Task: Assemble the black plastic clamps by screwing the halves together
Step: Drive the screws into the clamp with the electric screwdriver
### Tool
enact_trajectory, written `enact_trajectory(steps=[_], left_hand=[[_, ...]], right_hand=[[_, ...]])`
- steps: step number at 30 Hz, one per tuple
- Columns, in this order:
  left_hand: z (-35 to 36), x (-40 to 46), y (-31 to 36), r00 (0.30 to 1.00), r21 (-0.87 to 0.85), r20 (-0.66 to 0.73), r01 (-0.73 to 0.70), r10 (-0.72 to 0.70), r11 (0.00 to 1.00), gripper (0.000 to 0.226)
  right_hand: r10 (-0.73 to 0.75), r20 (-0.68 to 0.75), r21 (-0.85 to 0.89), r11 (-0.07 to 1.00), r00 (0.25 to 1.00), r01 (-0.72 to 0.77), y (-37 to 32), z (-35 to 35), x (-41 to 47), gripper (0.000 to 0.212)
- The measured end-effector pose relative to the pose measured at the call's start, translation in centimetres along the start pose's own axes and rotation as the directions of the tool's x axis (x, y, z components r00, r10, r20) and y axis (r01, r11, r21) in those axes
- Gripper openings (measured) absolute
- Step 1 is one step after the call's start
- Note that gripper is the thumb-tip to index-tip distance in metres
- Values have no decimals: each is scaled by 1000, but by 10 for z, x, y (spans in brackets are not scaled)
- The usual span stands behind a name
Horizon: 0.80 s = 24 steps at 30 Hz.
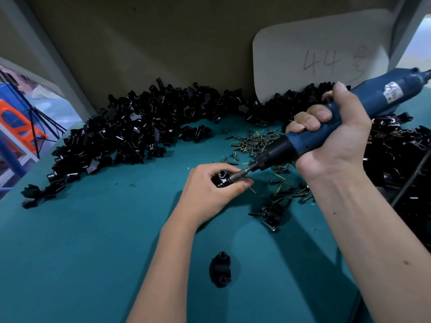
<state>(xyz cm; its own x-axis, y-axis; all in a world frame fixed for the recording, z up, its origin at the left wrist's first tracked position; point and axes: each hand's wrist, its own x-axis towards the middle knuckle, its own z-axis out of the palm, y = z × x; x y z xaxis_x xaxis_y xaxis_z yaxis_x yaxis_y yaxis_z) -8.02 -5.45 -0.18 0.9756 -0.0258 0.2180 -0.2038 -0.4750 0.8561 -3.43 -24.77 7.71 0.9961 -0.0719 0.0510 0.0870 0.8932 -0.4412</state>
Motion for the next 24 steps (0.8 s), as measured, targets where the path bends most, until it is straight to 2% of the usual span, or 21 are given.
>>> enact_trajectory(steps=[6,8,12,18,24], left_hand=[[5,0,-1,1000,34,-5,28,-28,999,29],[9,0,1,999,95,35,37,-41,995,24],[15,2,0,999,154,-40,18,-12,988,10],[15,2,-1,998,226,-54,42,-31,973,13],[16,3,0,994,283,-92,89,-66,955,16]], right_hand=[[43,-62,8,999,997,-43,1,-3,3,31],[45,-49,-11,999,998,-45,1,-3,3,31],[39,-16,-38,998,999,-40,1,-1,4,29],[24,-46,-45,999,999,-26,4,-3,1,29],[-29,-14,-101,994,999,27,4,2,0,31]])
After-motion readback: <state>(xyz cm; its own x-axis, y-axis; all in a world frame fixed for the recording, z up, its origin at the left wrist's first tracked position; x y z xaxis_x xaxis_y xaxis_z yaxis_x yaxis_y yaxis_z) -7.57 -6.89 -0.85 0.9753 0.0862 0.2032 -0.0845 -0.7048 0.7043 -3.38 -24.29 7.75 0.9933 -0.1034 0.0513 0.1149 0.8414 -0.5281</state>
